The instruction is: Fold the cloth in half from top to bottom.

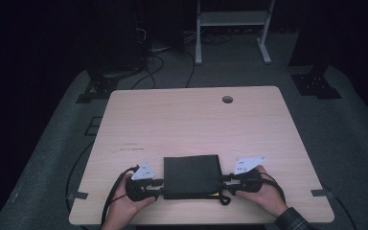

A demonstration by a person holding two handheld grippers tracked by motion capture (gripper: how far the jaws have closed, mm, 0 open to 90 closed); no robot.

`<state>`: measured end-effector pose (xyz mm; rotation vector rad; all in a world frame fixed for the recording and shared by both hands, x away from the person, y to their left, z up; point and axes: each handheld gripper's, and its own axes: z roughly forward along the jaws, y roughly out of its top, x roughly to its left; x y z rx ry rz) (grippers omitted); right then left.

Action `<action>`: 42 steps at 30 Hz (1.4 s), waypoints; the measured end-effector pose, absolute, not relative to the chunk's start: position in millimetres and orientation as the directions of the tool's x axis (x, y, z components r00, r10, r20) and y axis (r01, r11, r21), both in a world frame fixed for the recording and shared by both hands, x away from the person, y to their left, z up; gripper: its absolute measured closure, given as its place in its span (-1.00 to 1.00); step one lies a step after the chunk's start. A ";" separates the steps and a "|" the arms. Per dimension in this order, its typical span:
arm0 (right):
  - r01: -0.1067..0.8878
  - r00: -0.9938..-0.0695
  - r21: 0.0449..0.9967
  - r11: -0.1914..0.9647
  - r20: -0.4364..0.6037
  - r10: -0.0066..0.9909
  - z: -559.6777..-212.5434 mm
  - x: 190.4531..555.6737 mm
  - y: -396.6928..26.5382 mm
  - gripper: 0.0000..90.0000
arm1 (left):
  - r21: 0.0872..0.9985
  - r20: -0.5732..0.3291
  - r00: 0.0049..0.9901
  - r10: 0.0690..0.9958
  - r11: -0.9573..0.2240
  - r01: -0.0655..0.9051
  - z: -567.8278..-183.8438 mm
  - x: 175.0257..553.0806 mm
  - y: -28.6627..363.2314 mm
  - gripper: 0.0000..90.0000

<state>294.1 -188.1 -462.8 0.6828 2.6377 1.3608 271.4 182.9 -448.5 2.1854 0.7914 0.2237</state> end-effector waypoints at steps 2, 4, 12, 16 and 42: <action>0.362 -0.875 0.798 0.481 0.114 0.470 -462.4 297.8 -197.1 0.30 | 0.732 -0.065 0.768 0.637 -0.493 0.471 -448.4 273.7 191.4 0.08; 0.378 -0.851 0.802 0.462 0.105 0.515 -462.6 301.7 -207.8 0.16 | 0.738 -0.046 0.743 0.667 -0.479 0.476 -449.1 275.7 199.8 -0.06; 0.419 -0.780 0.806 0.418 0.083 0.621 -464.1 309.1 -246.3 -0.14 | 0.722 -0.007 0.678 0.735 -0.465 0.512 -458.6 285.4 233.9 -0.35; 0.447 -0.745 0.794 0.412 0.076 0.663 -467.6 308.8 -265.1 -0.26 | 0.722 0.003 0.652 0.758 -0.452 0.524 -463.6 289.3 250.4 -0.41; 0.539 -0.613 0.735 0.411 0.009 0.790 -486.9 300.0 -307.2 -0.71 | 0.720 0.015 0.653 0.757 -0.461 0.518 -483.2 291.3 282.0 -0.96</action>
